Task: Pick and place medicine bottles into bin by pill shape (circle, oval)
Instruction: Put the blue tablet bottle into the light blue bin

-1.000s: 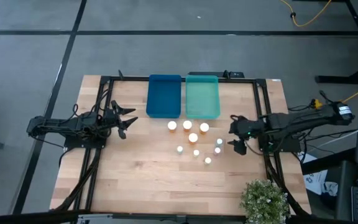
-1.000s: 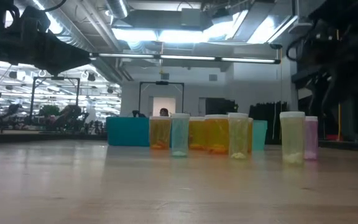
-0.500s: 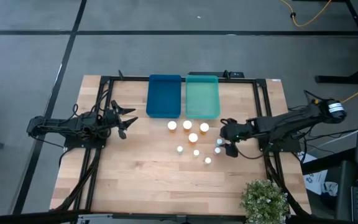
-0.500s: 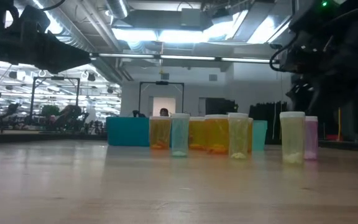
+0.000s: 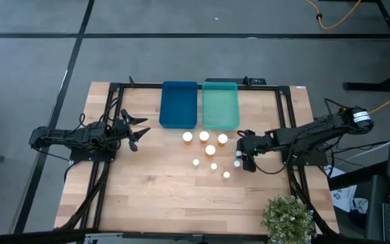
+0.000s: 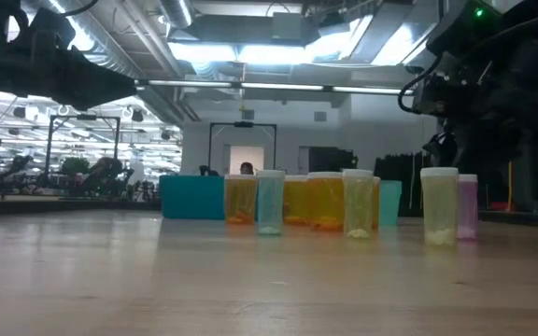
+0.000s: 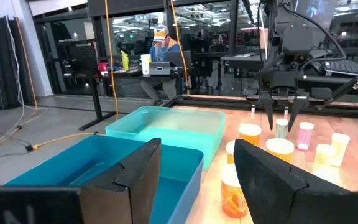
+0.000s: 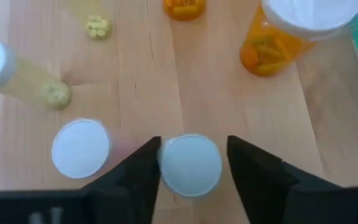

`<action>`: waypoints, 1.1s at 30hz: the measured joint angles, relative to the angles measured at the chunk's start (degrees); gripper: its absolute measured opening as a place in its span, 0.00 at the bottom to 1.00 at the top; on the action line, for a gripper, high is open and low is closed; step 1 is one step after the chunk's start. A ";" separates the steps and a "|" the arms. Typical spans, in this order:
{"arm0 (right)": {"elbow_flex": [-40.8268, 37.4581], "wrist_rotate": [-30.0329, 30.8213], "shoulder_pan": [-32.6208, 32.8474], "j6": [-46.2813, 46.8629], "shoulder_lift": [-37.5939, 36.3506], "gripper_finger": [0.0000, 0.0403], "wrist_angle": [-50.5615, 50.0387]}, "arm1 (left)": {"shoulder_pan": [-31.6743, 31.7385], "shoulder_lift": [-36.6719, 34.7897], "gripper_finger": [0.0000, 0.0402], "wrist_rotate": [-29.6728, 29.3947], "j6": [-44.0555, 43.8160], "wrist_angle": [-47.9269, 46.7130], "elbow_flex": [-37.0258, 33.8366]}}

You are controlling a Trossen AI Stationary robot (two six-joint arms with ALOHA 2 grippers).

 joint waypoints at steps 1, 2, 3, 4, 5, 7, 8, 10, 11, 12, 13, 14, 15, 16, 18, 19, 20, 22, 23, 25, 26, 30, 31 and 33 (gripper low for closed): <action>0.00 0.01 0.00 0.01 -0.08 0.38 -0.05 | -0.01 0.00 0.48 0.00 0.00 0.00 0.01; 0.00 0.00 0.00 0.06 -0.20 0.34 -0.01 | 0.00 0.00 0.48 0.00 0.00 -0.01 0.00; 0.06 0.00 0.00 0.16 -0.43 0.30 -0.22 | 0.01 0.00 0.48 0.00 0.00 0.01 0.00; 0.44 0.03 0.00 0.16 -0.72 0.28 -1.31 | 0.00 0.00 0.48 0.00 0.00 -0.01 0.00; 1.14 0.24 0.00 -0.03 -1.03 0.27 -2.57 | 0.00 0.00 0.48 0.00 0.00 0.00 0.00; 3.51 1.97 0.00 -1.16 -1.85 0.27 -5.69 | 0.00 0.00 0.48 0.01 0.00 -0.01 0.01; 4.99 3.45 0.00 -1.75 -2.23 0.27 -7.48 | -0.01 0.00 0.48 0.00 0.00 -0.01 0.00; 8.33 7.29 0.00 -3.98 -2.78 0.27 -11.03 | 0.00 -0.01 0.48 0.02 0.00 -0.01 0.01; 10.23 9.80 0.00 -5.24 -2.87 0.27 -12.60 | 0.01 0.00 0.48 0.02 0.00 -0.01 0.01; 12.34 12.40 0.00 -6.59 -2.87 0.27 -13.80 | 0.01 -0.02 0.48 0.02 0.00 -0.01 0.02; 14.43 15.14 0.00 -8.12 -2.87 0.27 -15.03 | 0.01 0.00 0.48 0.02 0.00 -0.01 0.00; 16.35 18.09 0.00 -9.79 -2.87 0.27 -15.62 | -0.01 -0.01 0.48 0.02 -0.02 -0.01 0.00; 18.13 21.07 -0.10 -11.86 -2.87 0.27 -15.59 | 0.00 -0.02 0.48 0.04 -0.02 -0.01 0.00; 19.90 23.97 -0.34 -13.79 -2.87 0.27 -15.55 | 0.01 -0.02 0.48 0.02 -0.02 -0.01 0.00; 23.23 30.13 -1.38 -16.75 -2.87 0.27 -14.20 | 0.01 -0.01 0.48 0.03 -0.02 -0.01 0.02; 24.70 33.24 -2.21 -17.98 -2.87 0.27 -12.61 | -0.01 0.00 0.48 0.02 0.00 -0.01 0.00; 25.81 35.56 -3.28 -19.34 -2.88 0.27 -10.54 | -0.01 0.00 0.48 0.02 0.02 -0.01 0.00; 27.22 36.01 -6.16 -22.74 -2.89 0.27 -6.47 | 0.00 0.00 0.48 0.02 0.02 -0.01 0.02; 27.67 34.40 -7.91 -24.16 -2.86 0.27 -4.47 | 0.01 0.00 0.48 0.01 0.02 -0.01 0.00; 28.13 28.38 -11.96 -25.43 -2.62 0.27 0.21 | -0.01 0.00 0.48 0.01 0.02 -0.01 0.00; 28.20 24.58 -14.21 -25.50 -2.33 0.27 2.23 | -0.01 -0.01 0.48 0.02 0.03 -0.01 0.00; 28.20 12.27 -22.92 -23.66 0.75 0.27 4.45 | 0.01 0.00 0.48 0.00 0.02 -0.01 0.00; 28.20 10.52 -24.98 -22.60 2.02 0.27 4.61 | 0.01 0.00 0.48 0.00 0.02 -0.01 0.01; 28.20 7.65 -28.74 -20.88 5.11 0.27 4.77 | 0.00 0.00 0.48 0.00 0.04 -0.01 0.02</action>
